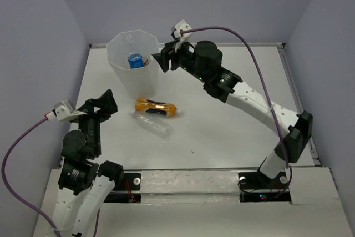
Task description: Put the plastic bottles in the bin
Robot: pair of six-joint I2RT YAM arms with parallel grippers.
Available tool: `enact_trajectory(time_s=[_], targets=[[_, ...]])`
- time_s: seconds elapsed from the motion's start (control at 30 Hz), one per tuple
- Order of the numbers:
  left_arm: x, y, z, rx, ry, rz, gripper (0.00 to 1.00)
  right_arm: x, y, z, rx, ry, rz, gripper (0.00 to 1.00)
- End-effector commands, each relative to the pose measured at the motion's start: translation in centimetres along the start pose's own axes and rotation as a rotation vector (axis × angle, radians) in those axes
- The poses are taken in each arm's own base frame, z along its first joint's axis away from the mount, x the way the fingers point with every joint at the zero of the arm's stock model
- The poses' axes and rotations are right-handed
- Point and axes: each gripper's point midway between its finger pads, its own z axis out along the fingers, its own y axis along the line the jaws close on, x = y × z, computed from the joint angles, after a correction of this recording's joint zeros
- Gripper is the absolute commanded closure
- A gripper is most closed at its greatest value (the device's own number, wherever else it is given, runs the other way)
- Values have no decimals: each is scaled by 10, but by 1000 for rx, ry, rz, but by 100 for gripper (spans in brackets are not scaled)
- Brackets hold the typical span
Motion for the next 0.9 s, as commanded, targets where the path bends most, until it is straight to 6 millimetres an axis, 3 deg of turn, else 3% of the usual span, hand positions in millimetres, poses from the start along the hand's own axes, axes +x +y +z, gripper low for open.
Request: enact_trajectory(time_s=[0.0,0.03,0.1,0.13,0.17,0.23,0.27,0.3,0.33,0.37,0.43,0.47,0.63,0.87], targets=[[-9,-1,5,-8,-39,5,1,61,51,-25,-211,132,106,46],[-9,-1,5,-10,-40,6,1,86,64,-27,-245,191,110,52],[-9,0,6,-16,-41,8,1,116,74,-25,-257,265,96,55],[-10,2,6,-25,-46,10,1,147,80,-23,-257,347,88,81],[-12,3,6,-32,-53,13,1,159,81,-22,-258,383,90,90],[-17,9,5,-62,-73,19,1,181,83,-16,-258,443,96,93],[-20,11,4,-74,-82,19,1,178,88,-16,-268,440,93,91],[-22,14,3,-90,-94,16,1,198,89,-16,-268,497,94,85],[-25,16,2,-96,-103,13,1,195,89,-11,-266,499,92,78],[-25,16,2,-96,-106,14,1,212,93,-9,-264,538,87,62],[-25,16,2,-95,-107,13,1,223,101,-8,-258,571,75,44],[-26,15,2,-93,-108,11,1,229,100,-8,-248,586,72,40],[-24,14,2,-84,-101,11,1,271,119,-7,-234,664,37,32],[-24,13,1,-74,-100,9,1,295,137,-3,-254,717,20,32]])
